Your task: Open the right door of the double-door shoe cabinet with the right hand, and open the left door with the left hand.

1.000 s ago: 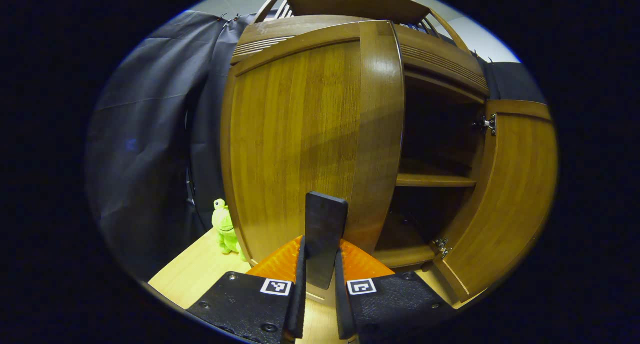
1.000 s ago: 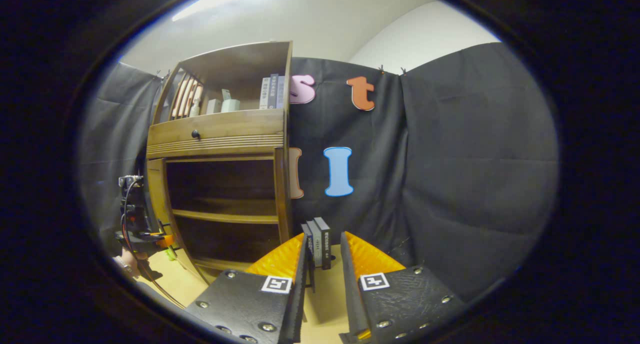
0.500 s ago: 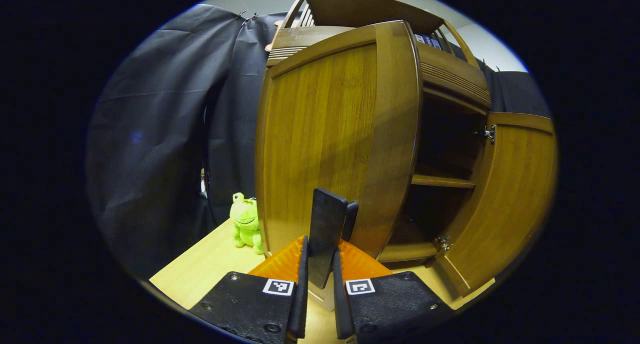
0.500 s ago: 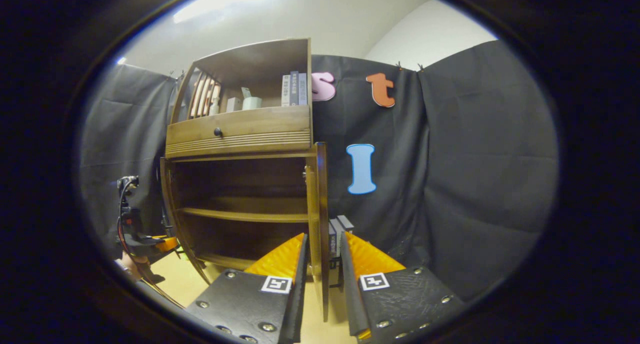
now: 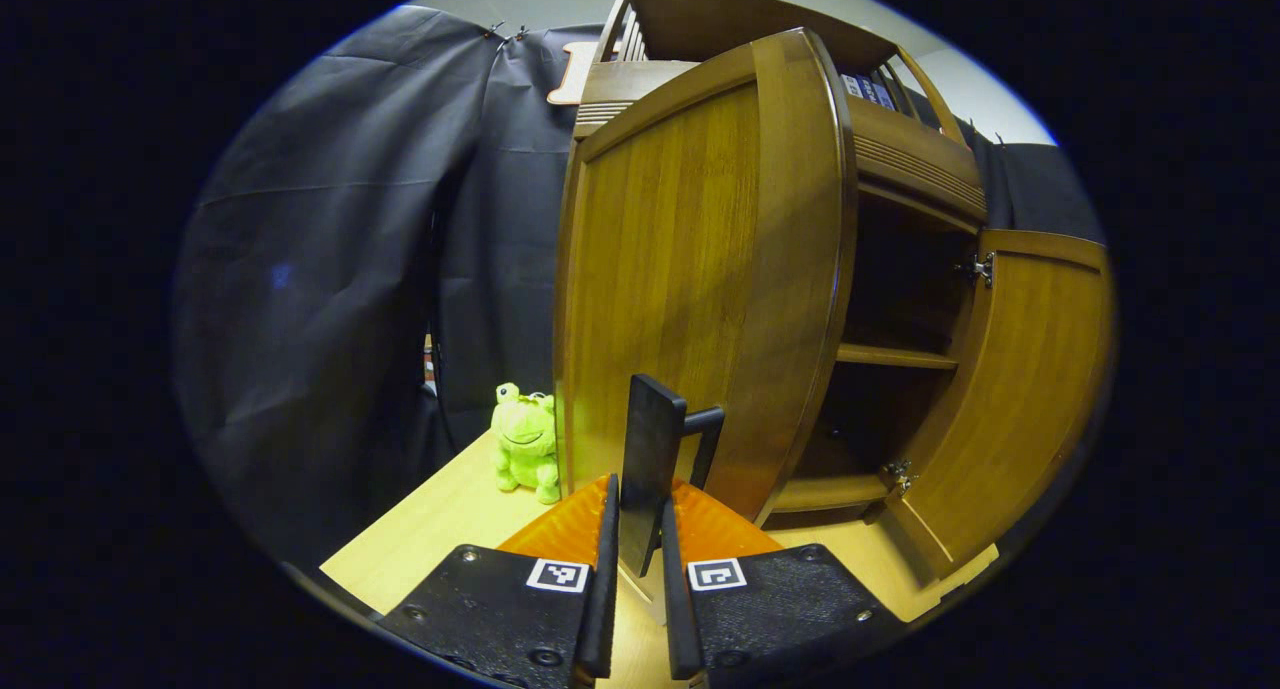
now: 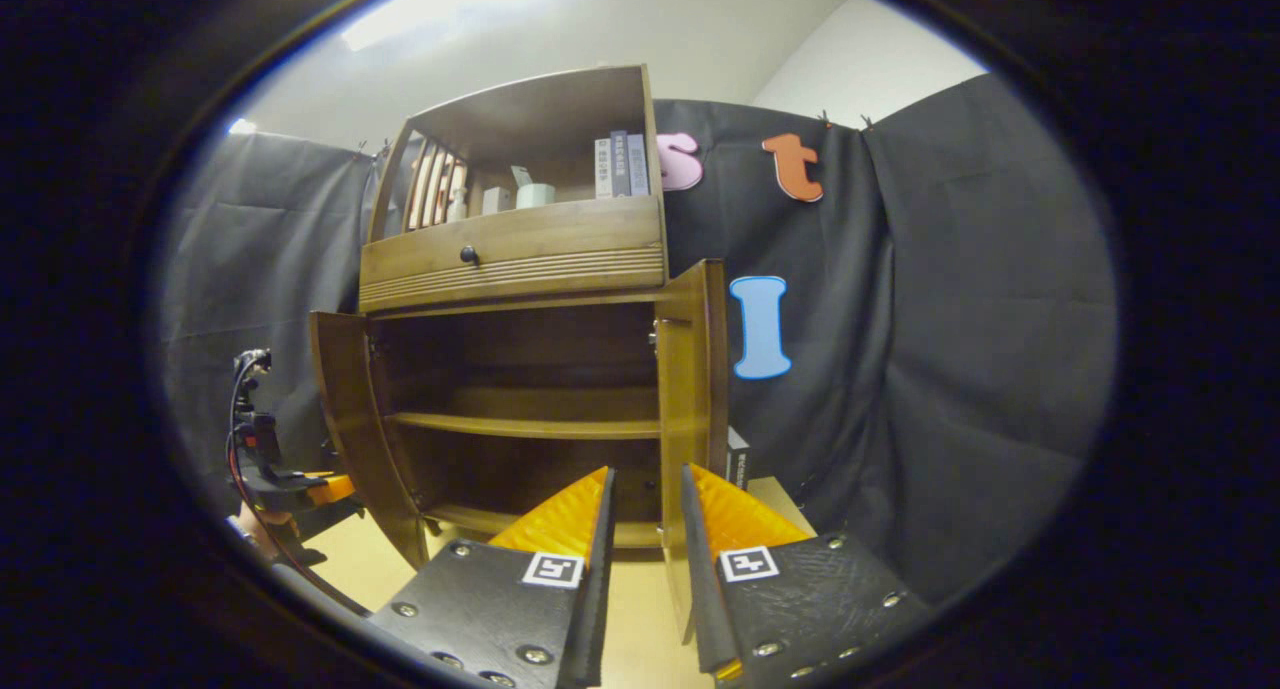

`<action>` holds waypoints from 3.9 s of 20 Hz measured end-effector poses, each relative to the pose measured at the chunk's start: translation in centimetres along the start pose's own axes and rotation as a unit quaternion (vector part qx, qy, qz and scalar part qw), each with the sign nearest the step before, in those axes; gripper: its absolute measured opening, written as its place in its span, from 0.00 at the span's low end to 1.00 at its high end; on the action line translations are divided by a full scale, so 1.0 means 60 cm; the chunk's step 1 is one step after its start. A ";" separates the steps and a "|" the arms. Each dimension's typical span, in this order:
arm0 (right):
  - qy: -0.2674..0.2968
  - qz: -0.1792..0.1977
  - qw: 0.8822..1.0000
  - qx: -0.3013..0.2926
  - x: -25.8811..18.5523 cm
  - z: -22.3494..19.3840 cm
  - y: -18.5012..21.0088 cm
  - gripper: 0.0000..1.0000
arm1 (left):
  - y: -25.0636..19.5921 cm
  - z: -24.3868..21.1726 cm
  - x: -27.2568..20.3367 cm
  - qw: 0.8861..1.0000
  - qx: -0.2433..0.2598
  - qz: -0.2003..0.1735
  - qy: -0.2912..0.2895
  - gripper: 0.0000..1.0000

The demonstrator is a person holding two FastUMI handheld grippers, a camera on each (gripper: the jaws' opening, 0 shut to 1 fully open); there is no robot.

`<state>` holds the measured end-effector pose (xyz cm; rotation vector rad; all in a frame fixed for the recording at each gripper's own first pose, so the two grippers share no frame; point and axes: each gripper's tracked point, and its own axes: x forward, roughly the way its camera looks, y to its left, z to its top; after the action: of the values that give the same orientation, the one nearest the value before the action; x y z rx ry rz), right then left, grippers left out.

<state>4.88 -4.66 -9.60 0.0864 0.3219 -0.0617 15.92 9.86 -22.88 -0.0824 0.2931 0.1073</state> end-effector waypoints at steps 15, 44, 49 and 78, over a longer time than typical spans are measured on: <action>0.018 0.051 0.999 0.007 0.044 -0.033 0.069 0.35 | 0.078 -0.011 -0.035 0.998 -0.001 0.065 0.014 0.28; 0.025 0.091 0.995 0.018 0.069 -0.048 0.119 0.27 | 0.128 0.017 -0.071 0.989 -0.047 0.139 -0.020 0.27; 0.022 0.085 0.996 0.019 0.063 -0.044 0.112 0.27 | 0.078 0.046 -0.060 0.993 -0.045 0.095 -0.051 0.26; -0.136 0.033 0.990 -0.003 -0.041 0.233 0.088 0.74 | -0.240 0.227 -0.121 0.968 0.039 -0.182 -0.169 0.89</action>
<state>7.33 -0.62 4.78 0.0804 0.0473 -0.0067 14.59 -3.77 -6.80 -0.0384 -0.0631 -0.2548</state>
